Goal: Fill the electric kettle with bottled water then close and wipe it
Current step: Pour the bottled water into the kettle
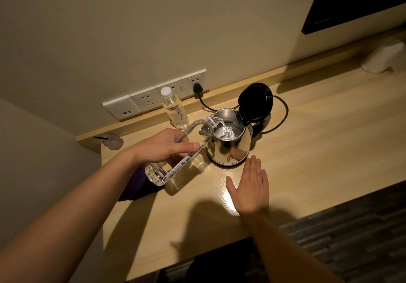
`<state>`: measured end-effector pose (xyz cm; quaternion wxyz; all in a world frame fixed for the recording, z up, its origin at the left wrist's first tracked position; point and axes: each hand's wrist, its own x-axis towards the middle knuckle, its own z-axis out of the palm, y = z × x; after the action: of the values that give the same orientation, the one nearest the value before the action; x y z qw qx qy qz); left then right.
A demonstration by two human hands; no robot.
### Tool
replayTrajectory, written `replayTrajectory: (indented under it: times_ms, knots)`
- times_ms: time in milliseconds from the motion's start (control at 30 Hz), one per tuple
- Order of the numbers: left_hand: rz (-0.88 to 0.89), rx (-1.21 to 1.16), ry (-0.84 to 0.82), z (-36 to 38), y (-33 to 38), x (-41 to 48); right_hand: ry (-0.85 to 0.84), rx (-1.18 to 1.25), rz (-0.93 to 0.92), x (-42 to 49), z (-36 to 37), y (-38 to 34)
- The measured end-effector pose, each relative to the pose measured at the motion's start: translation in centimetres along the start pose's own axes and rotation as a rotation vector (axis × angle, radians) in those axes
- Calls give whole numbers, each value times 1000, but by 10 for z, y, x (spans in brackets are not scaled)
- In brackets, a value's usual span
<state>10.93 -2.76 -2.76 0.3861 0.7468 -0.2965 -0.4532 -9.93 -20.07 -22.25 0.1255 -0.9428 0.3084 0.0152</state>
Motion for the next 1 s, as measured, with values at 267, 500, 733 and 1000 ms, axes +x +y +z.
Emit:
replayTrajectory:
  times_ms: [267,500,733,1000]
  knots:
    - [-2,63,13,0,3,-1,5,13,0,0,0,0]
    - [-30,61,11,-2,2,2,-4,21,6,0,1,0]
    - [-45,56,-14,-6,6,2,9,28,8,0,1,-1]
    - [-44,76,-33,-12,13,1,1,18,5,0,1,0]
